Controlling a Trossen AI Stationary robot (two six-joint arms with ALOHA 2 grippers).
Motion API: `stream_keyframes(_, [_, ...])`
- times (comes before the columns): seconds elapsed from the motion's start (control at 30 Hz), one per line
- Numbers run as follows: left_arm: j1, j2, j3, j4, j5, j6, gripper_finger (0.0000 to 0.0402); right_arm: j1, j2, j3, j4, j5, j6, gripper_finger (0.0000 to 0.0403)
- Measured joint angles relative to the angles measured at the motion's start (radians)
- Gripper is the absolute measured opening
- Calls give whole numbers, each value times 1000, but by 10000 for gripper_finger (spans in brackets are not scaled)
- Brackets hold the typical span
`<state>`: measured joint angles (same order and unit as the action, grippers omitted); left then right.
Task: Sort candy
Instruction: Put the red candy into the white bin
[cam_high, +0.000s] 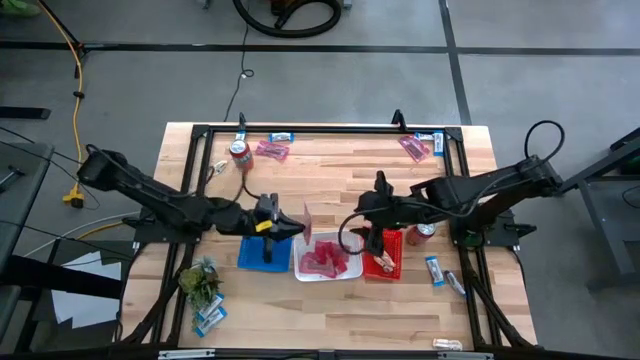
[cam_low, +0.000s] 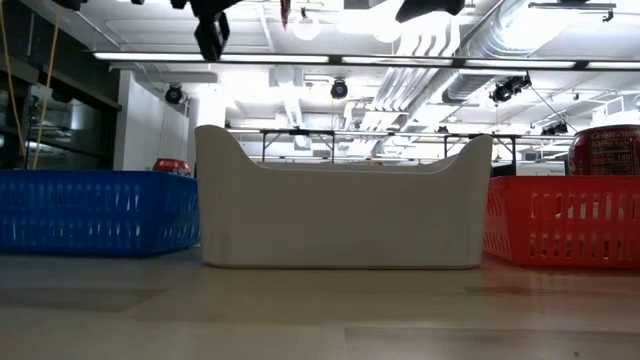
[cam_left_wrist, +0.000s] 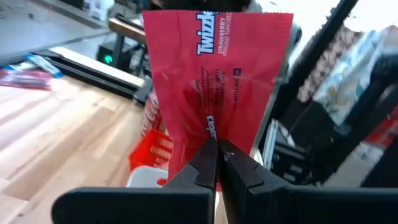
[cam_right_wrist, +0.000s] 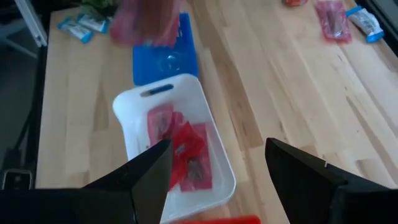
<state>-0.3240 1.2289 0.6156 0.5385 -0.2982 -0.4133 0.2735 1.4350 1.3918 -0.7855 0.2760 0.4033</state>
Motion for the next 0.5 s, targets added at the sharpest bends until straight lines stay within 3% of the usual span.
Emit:
stream_keyframes(0.3, [12, 148, 54, 0, 109, 75, 0, -5, 117, 0, 175, -3, -95, 252])
stream_keyframes(0.4, [11, 156, 55, -11, 122, 77, 0, -7, 144, -1, 184, -19, -86, 252])
stream_keyframes(0.5, [11, 150, 55, -33, 123, 82, 0, -6, 134, -71, 311, -54, -39, 252])
